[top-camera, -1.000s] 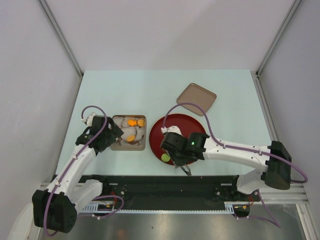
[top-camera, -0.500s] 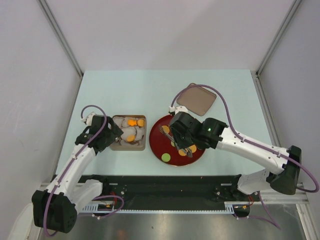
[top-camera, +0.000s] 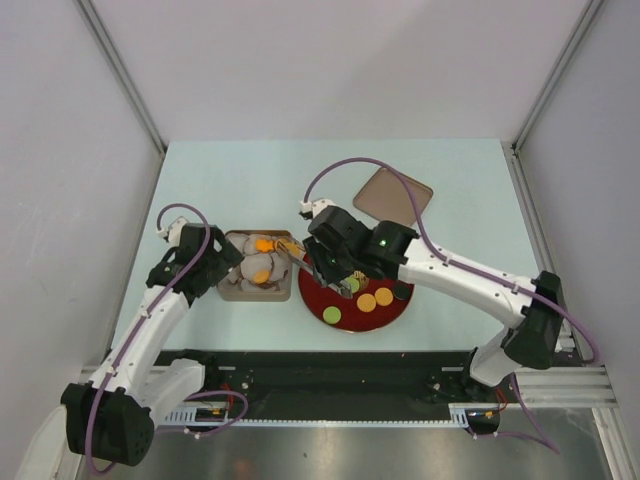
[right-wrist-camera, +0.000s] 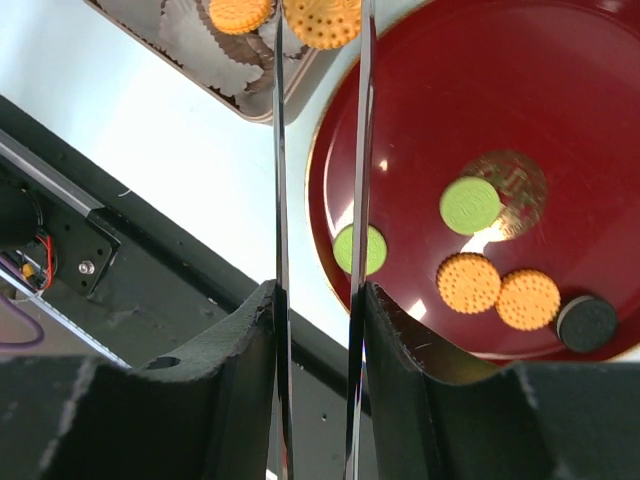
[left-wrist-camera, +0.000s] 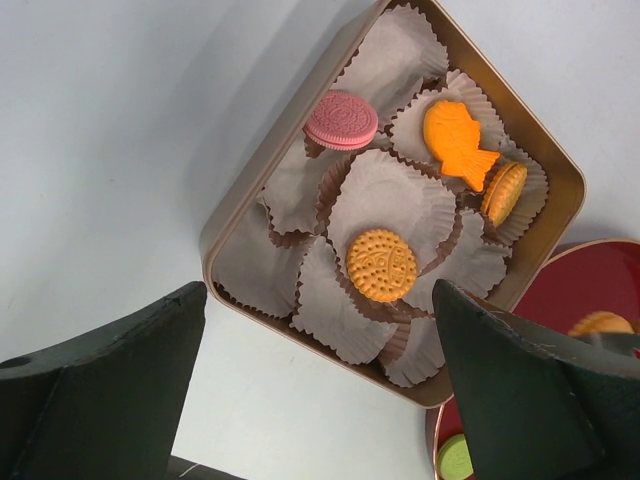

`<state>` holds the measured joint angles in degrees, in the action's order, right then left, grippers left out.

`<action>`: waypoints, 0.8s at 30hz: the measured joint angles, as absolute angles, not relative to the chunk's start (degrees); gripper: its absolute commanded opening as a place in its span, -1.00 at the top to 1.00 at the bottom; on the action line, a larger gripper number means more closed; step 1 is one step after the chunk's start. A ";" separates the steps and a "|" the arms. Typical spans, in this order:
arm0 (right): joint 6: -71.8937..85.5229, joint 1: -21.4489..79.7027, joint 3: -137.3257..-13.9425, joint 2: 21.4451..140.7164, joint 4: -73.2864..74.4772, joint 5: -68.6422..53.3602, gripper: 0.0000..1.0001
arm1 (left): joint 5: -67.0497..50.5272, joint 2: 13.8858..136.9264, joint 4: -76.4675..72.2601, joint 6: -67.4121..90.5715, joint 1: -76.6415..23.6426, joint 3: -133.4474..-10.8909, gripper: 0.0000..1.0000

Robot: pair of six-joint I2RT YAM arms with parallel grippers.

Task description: Pack the cookies

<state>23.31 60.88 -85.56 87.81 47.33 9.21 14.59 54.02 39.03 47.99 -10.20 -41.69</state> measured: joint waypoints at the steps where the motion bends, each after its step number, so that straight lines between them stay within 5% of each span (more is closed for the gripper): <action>1: 22.94 60.88 -86.17 88.90 47.16 8.82 0.36 | 14.66 54.04 39.07 47.97 -10.20 -41.69 -1.00; 15: 20.23 59.35 -91.92 98.32 44.77 5.17 0.37 | 14.66 54.46 39.11 47.94 -10.20 -41.69 -1.00; 24: 19.68 59.05 -92.71 98.80 44.71 5.04 0.17 | 14.68 54.41 39.11 47.53 -10.20 -41.69 -1.00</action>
